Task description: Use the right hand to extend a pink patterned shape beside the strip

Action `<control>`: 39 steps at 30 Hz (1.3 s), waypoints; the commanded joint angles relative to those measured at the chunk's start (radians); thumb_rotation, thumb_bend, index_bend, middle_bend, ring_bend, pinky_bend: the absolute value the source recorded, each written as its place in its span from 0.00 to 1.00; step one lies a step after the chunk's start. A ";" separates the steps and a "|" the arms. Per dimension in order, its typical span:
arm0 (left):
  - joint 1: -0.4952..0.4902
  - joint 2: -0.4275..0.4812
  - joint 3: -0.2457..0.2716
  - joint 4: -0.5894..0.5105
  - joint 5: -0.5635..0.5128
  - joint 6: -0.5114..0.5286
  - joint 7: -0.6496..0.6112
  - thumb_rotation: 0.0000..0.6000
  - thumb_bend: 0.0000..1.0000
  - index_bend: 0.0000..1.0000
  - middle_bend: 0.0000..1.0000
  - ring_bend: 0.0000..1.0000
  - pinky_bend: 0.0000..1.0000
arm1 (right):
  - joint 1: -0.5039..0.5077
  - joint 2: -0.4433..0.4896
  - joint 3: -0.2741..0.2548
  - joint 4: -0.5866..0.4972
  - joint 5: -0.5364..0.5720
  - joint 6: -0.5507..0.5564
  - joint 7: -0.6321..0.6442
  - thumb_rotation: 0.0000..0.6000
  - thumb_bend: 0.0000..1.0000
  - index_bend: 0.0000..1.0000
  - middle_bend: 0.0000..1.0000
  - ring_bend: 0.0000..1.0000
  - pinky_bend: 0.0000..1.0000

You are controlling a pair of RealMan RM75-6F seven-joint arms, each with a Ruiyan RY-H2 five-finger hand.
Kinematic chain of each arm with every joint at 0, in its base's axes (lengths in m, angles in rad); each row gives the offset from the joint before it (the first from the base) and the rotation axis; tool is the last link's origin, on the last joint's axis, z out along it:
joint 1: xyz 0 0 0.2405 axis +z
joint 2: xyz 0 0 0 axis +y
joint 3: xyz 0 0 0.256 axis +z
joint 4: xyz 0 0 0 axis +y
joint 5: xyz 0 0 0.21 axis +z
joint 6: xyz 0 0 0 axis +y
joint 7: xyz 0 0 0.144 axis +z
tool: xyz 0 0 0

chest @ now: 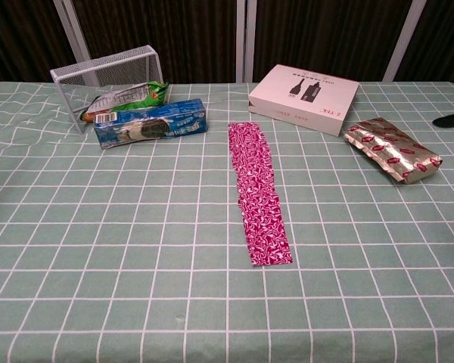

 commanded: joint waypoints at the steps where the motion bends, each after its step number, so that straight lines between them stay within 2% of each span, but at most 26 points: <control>1: 0.002 0.002 0.001 0.005 -0.002 0.001 -0.006 1.00 0.15 0.02 0.00 0.00 0.07 | 0.021 -0.033 -0.013 -0.009 0.045 -0.065 -0.044 1.00 1.00 0.06 0.80 0.78 0.75; 12: 0.006 0.016 0.000 0.013 -0.008 0.003 -0.028 1.00 0.15 0.02 0.00 0.00 0.07 | 0.102 -0.165 -0.009 -0.039 0.154 -0.227 -0.219 1.00 1.00 0.06 0.81 0.78 0.75; 19: 0.007 0.023 -0.003 0.020 -0.016 0.002 -0.047 1.00 0.15 0.02 0.00 0.00 0.07 | 0.163 -0.218 0.007 -0.077 0.290 -0.305 -0.363 1.00 1.00 0.06 0.81 0.78 0.75; 32: 0.009 0.029 -0.007 0.037 -0.025 0.003 -0.075 1.00 0.15 0.02 0.00 0.00 0.07 | 0.286 -0.311 0.034 -0.099 0.535 -0.347 -0.517 1.00 1.00 0.08 0.81 0.78 0.75; 39: 0.014 0.030 -0.009 0.047 -0.031 0.008 -0.091 1.00 0.15 0.02 0.00 0.00 0.07 | 0.335 -0.335 0.026 -0.101 0.615 -0.312 -0.567 1.00 1.00 0.09 0.81 0.78 0.75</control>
